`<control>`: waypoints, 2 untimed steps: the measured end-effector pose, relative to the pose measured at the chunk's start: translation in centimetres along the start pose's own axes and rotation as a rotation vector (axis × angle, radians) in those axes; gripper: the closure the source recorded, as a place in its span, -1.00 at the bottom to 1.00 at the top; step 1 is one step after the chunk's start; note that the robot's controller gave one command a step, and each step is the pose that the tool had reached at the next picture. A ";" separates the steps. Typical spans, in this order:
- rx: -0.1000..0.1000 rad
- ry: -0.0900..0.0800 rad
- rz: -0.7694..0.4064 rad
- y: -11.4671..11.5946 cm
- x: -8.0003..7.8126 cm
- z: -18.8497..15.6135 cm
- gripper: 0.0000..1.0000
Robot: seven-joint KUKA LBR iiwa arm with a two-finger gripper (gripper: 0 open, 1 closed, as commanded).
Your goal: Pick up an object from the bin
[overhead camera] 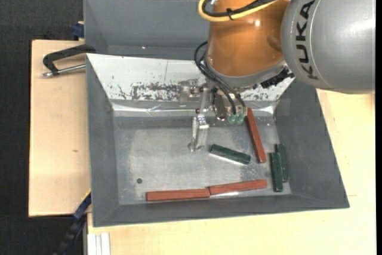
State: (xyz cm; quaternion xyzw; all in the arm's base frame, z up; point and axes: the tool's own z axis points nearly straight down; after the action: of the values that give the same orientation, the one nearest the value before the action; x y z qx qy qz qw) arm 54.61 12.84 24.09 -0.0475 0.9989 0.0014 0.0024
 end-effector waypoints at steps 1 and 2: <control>0.002 0.001 -0.042 -2.8 1.2 1.8 -1.00; 0.002 0.002 -0.142 -6.4 1.1 6.7 -1.00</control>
Offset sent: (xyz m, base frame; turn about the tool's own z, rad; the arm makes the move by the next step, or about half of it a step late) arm -0.0042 -0.0709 -0.0739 -0.1443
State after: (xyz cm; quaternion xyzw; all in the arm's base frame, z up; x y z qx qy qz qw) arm 54.17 6.40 17.40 -0.1183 0.9930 0.0003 0.0017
